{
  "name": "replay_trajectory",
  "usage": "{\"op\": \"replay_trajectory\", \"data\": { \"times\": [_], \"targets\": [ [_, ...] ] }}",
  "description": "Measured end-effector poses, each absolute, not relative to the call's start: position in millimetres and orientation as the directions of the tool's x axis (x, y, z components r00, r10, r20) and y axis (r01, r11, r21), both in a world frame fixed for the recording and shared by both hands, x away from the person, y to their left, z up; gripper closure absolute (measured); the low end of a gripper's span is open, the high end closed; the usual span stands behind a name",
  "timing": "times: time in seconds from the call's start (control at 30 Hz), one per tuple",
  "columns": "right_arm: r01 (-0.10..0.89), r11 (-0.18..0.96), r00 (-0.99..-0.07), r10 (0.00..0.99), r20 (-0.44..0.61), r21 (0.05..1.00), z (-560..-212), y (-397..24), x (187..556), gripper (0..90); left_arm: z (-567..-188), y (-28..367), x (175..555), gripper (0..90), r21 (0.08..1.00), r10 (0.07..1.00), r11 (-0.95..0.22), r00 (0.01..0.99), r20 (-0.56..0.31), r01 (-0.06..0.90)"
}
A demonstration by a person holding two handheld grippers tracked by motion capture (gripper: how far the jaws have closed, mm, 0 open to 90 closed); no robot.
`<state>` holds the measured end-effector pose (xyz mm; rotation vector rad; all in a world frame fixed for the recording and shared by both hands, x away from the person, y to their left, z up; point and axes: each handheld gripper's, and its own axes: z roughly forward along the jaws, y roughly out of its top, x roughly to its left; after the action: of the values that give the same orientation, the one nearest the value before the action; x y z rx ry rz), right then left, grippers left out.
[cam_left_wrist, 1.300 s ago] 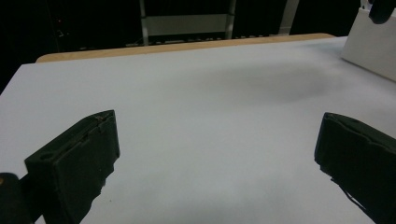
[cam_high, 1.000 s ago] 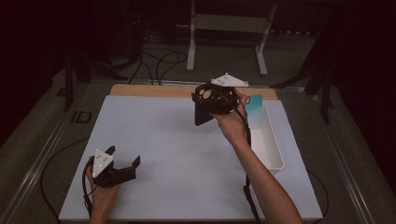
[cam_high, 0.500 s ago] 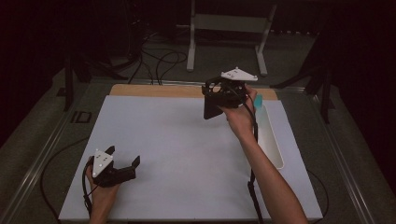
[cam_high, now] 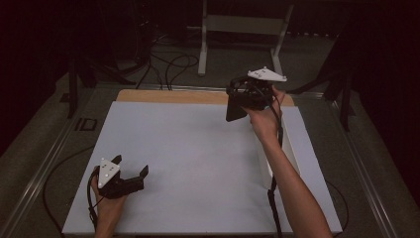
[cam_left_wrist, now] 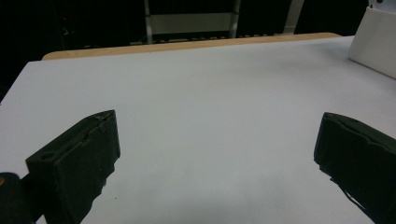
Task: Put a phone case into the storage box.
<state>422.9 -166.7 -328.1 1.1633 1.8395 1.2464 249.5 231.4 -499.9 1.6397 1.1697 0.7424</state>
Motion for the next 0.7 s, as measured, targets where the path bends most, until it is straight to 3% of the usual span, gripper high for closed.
{"op": "replay_trajectory", "data": {
  "times": [0.7],
  "targets": [
    [0.354,0.141,-0.308,0.951,-0.027,0.924,-328.8,-208.1,438.9,13.6,-499.7,233.2,250.0,0.7,0.933,0.934,-0.064,0.351,-0.070,0.355]
  ]
}}
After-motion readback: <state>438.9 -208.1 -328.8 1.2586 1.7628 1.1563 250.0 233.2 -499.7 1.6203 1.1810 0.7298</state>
